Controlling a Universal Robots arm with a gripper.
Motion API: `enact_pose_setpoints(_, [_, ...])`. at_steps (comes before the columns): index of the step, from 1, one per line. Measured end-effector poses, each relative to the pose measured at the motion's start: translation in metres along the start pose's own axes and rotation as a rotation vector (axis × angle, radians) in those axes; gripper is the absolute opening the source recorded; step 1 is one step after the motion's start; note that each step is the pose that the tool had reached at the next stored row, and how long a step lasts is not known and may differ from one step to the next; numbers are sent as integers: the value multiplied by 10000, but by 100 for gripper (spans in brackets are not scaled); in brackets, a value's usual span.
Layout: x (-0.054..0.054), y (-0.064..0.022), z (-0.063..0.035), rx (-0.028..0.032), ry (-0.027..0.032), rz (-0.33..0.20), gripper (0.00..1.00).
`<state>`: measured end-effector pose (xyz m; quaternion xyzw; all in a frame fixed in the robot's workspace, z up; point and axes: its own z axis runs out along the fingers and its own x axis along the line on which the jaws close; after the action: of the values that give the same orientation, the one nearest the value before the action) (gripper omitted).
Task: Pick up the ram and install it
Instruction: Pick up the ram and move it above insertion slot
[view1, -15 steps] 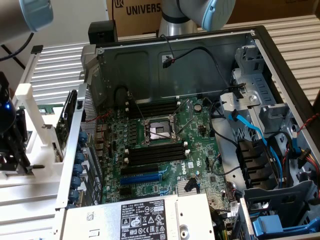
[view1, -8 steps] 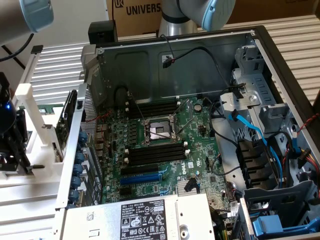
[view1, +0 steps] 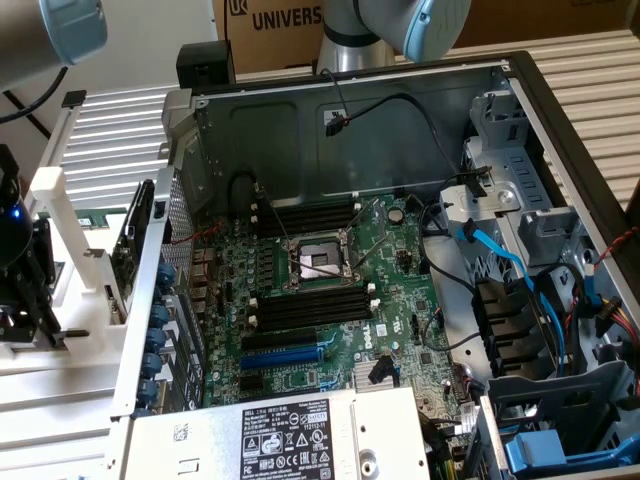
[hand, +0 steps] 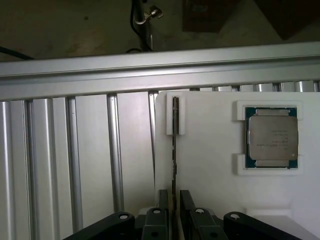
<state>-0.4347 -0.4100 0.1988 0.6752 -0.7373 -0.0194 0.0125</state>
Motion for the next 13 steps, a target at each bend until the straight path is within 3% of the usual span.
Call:
enact_pose_setpoints(1, [0, 0, 0, 0, 0, 0, 24])
enact_pose_setpoints(2, [0, 0, 0, 0, -1, 0, 15])
enact_pose_setpoints(4, [0, 0, 0, -1, 0, 0, 12])
enact_pose_setpoints(13, [0, 1, -27, 2, -2, 29, 12])
